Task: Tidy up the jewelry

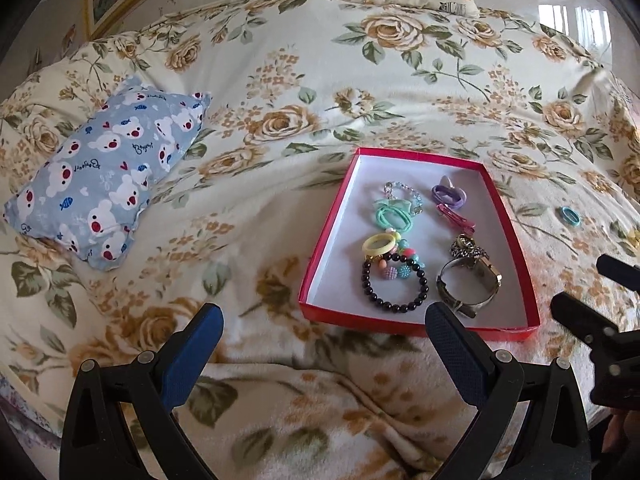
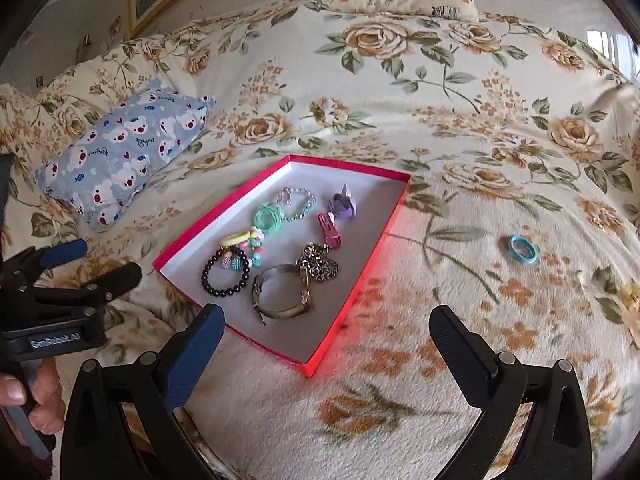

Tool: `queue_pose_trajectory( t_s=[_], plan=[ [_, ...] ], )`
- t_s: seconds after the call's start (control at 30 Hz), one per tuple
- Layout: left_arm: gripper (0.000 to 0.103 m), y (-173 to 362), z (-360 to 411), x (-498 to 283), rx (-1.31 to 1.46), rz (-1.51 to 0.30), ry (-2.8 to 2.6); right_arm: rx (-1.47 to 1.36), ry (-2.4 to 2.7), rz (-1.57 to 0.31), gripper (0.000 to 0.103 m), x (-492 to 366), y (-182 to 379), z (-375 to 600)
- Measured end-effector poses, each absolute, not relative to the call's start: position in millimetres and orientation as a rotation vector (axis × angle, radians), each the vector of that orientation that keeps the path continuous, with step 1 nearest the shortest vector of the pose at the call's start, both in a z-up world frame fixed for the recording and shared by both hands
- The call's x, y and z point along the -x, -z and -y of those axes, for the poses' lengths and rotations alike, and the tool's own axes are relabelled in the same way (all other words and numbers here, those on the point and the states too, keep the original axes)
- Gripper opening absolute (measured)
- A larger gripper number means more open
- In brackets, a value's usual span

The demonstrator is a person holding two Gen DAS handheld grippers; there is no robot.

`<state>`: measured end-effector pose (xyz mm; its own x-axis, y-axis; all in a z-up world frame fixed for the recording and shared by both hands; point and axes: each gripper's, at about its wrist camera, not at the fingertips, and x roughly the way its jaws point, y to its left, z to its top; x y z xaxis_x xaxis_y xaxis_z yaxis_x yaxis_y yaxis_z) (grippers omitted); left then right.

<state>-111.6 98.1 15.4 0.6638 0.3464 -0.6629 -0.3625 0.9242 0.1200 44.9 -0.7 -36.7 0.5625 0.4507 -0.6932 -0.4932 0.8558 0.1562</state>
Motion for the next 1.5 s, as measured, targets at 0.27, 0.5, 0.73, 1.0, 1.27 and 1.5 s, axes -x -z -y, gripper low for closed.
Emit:
queue_pose_trajectory(
  t_s=[0.27, 0.5, 0.73, 1.0, 1.27, 1.5],
  plan=[
    [0.102, -12.5, -97.5, 111.0, 0.020, -0.769, -0.399, 0.060, -0.549, -0.821, 0.103, -45.8, 40.5, -0.8],
    [0.102, -15.8, -99.0, 112.5, 0.033, -0.743, -0.392, 0.053, -0.548, -0.802, 0.103, -45.3, 35.9, -0.9],
    [0.102, -13.7, -98.9, 117.4, 0.042, -0.730, -0.378, 0.048, -0.545, -0.793, 0.103, -45.1, 33.1, -0.5],
    [0.102, -12.9, -100.7, 116.3, 0.049, -0.735, -0.377, 0.047, -0.553, -0.800, 0.103, -44.9, 32.8, -2.4],
    [0.102, -12.5, -97.9, 114.1, 0.047, -0.733, -0.375, 0.046, -0.556, -0.802, 0.103, -45.7, 33.4, -3.7],
    [0.102, -10.5, -94.7, 113.1, 0.036, -0.743, -0.376, 0.045, -0.557, -0.801, 0.103, -45.5, 33.3, -3.6]
  ],
)
